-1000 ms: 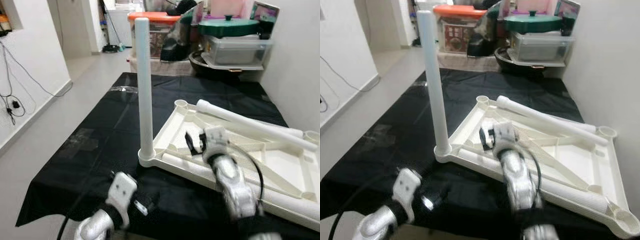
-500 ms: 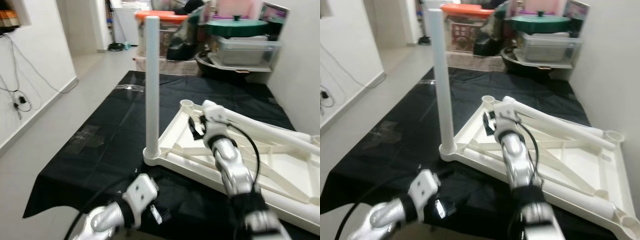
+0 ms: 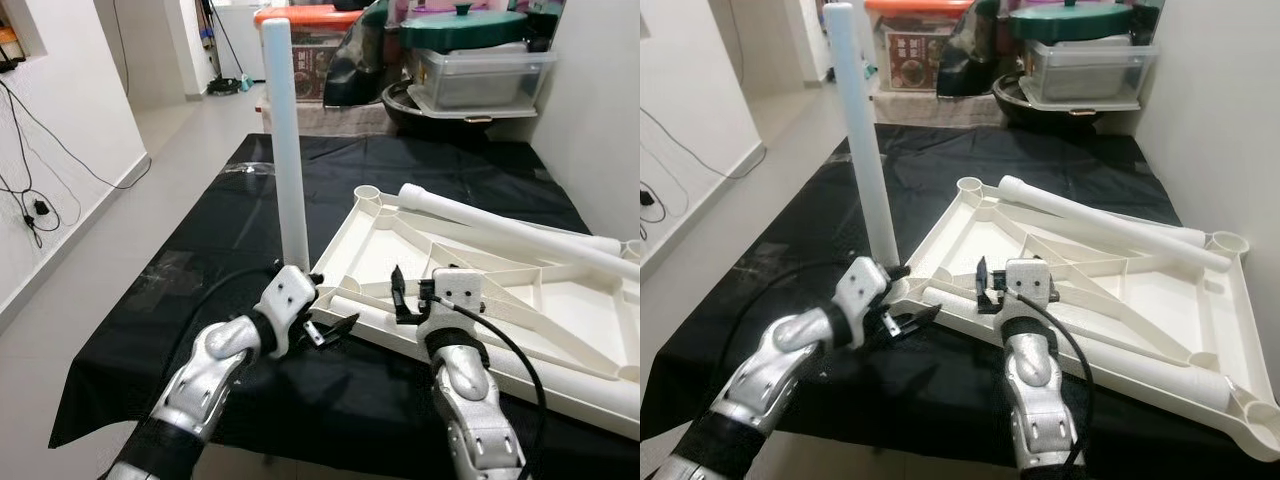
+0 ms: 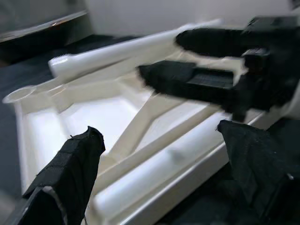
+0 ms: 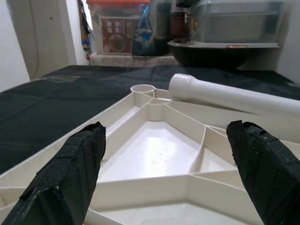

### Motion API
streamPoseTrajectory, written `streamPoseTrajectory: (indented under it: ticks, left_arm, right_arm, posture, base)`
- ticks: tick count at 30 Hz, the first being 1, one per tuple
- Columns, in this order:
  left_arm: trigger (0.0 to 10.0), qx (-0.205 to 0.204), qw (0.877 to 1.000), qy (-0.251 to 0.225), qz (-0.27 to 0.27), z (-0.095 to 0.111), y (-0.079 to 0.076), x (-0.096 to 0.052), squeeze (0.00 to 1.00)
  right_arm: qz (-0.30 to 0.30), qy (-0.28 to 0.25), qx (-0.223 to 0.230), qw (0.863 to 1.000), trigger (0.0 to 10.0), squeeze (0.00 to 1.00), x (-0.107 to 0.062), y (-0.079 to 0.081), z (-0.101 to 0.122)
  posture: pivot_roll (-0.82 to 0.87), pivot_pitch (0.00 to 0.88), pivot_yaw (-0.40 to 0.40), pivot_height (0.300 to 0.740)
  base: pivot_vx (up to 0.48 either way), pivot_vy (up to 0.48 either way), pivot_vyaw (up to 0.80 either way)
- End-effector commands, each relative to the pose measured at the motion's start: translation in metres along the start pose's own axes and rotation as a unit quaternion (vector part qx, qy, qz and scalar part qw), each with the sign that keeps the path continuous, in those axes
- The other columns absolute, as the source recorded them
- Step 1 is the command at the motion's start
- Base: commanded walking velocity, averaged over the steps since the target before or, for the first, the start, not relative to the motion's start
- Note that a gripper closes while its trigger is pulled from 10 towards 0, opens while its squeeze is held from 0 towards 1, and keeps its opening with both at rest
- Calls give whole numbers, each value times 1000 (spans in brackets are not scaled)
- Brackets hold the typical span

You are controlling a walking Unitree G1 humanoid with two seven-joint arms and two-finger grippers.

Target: Building children table

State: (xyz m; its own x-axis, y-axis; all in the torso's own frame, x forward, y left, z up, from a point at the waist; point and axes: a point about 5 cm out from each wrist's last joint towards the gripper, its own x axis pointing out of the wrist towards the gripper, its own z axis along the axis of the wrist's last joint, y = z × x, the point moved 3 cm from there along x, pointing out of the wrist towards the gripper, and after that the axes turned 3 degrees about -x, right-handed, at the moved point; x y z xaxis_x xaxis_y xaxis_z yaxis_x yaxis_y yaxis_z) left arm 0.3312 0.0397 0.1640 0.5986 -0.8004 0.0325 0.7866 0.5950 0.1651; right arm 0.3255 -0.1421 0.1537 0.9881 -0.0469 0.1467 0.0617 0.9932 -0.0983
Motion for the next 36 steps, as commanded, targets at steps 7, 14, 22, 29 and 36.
streamPoseTrajectory:
  ticks: [7, 14, 22, 29, 36]
  left_arm:
    - [10000, -16, 1000, -11, -18, 3, -7, 18, 0]
    - [10000, 12, 996, -23, 83, 12, 26, 44, 0]
    - [10000, 8, 992, -28, 125, 23, 43, 57, 0]
    - [10000, 60, 954, 28, 291, 19, 88, 46, 0]
    - [10000, 99, 927, 48, 360, 19, 121, 20, 0]
  right_arm:
    - [-14, -4, -4, 1000, 10000, 0, -4, -6, 6]
    - [-28, -4, -3, 1000, 10000, 0, -20, -11, 13]
    - [-45, 4, -11, 999, 10000, 0, -34, -20, 16]
    - [-55, 13, -22, 998, 10000, 0, -37, -31, 17]
    - [-58, 1, -12, 998, 10000, 0, -33, -34, 28]
  posture:
    - [60, 100, 27, 740]
    - [27, 162, 72, 740]
    - [8, 204, 97, 740]
    - [9, 218, 104, 740]
    - [9, 207, 102, 740]
  base:
    - [0, 0, 0]
    - [0, 0, 0]
    - [0, 0, 0]
    - [0, 0, 0]
    - [0, 0, 0]
